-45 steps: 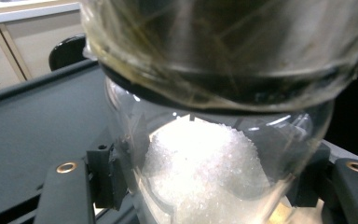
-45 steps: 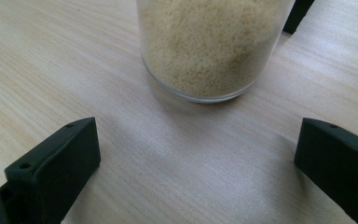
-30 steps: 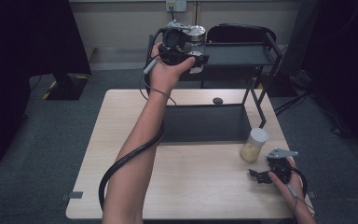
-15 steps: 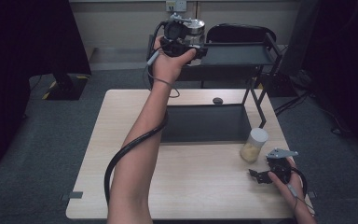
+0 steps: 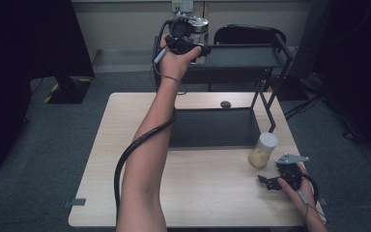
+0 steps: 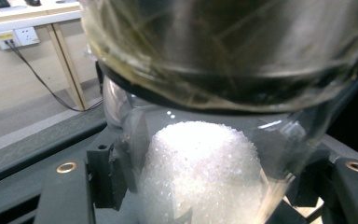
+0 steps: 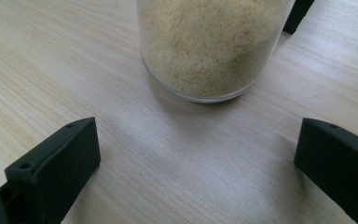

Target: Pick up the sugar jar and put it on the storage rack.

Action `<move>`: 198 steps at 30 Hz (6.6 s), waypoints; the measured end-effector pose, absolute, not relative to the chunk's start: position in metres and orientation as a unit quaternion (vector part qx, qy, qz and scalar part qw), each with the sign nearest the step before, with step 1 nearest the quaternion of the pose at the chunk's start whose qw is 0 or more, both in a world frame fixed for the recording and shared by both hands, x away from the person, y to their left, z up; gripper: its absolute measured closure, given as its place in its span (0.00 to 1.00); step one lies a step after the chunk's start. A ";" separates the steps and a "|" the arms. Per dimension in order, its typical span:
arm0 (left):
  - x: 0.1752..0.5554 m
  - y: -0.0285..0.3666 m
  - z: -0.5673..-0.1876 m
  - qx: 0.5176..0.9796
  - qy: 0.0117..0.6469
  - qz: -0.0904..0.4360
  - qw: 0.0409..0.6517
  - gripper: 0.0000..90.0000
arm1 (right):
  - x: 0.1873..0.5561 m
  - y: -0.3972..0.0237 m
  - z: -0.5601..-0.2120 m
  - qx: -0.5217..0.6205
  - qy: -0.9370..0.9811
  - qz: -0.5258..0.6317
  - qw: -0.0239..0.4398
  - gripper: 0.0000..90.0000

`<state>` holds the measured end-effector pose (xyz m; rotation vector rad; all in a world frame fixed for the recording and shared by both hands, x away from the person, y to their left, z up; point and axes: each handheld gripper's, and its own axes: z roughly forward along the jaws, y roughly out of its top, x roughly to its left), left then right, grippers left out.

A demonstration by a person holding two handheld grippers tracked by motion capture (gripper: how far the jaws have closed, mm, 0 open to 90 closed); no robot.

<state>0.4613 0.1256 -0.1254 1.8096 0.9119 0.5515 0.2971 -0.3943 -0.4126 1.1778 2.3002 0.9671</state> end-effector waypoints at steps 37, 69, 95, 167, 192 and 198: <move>0.466 0.112 -0.148 0.739 0.387 0.259 0.487 0.34 | 0.297 -0.394 -0.413 0.419 0.818 0.344 0.190 0.00; 0.421 0.140 -0.153 0.714 0.395 0.216 0.537 0.01 | 0.297 -0.394 -0.412 0.419 0.819 0.343 0.190 0.00; 0.396 0.155 -0.197 0.721 0.366 0.200 0.554 0.01 | 0.296 -0.394 -0.412 0.419 0.819 0.344 0.189 0.00; 0.356 0.169 -0.376 0.776 0.337 0.109 0.523 0.02 | 0.295 -0.393 -0.413 0.421 0.817 0.344 0.190 0.00; 0.331 0.193 -0.419 0.790 0.354 0.086 0.494 0.02 | 0.294 -0.392 -0.413 0.421 0.817 0.344 0.191 0.00; 0.322 0.205 -0.427 0.794 0.360 0.086 0.482 0.02 | 0.294 -0.392 -0.413 0.421 0.817 0.344 0.191 0.00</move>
